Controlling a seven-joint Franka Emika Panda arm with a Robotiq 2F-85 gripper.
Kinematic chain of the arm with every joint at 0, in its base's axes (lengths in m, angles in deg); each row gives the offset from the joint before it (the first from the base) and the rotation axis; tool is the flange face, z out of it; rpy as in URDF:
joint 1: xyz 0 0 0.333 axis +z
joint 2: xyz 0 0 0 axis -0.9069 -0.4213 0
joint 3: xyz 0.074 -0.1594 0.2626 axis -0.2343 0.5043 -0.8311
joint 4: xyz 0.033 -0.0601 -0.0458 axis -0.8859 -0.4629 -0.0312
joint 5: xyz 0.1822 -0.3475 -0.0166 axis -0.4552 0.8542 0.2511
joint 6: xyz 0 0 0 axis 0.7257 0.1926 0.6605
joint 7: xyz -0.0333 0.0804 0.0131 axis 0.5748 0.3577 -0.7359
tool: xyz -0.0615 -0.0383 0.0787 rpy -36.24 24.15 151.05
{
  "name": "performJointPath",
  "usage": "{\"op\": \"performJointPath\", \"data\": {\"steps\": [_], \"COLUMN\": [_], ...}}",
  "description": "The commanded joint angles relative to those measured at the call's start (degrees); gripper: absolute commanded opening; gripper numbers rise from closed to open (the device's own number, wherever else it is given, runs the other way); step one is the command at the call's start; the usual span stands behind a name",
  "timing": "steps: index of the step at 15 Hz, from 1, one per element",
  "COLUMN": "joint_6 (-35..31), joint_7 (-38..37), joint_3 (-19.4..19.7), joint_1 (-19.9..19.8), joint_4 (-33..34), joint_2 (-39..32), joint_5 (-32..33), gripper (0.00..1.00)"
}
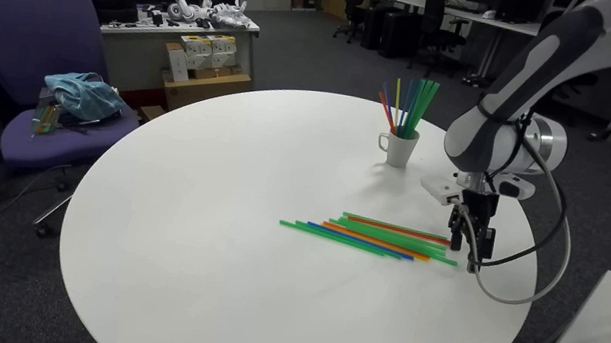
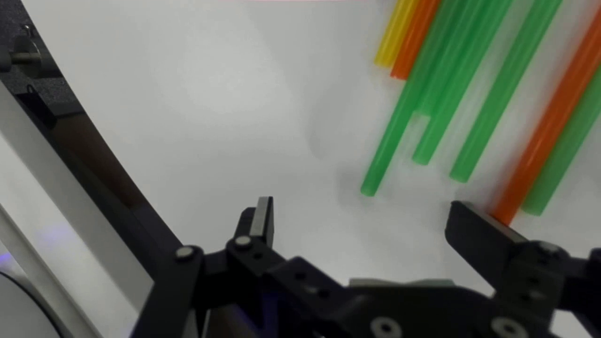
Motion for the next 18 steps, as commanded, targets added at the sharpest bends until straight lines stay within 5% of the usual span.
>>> {"op": "performJointPath", "data": {"steps": [1,18], "joint_6": [2.8,-1.7], "joint_7": [3.7,2.4], "joint_3": [0.7,-0.5], "joint_1": [-2.0,-1.3], "joint_4": [-0.2,2.7], "joint_2": [2.6,-1.5], "joint_5": [-1.3,-5.8], "gripper": [1.0,1.0]}}
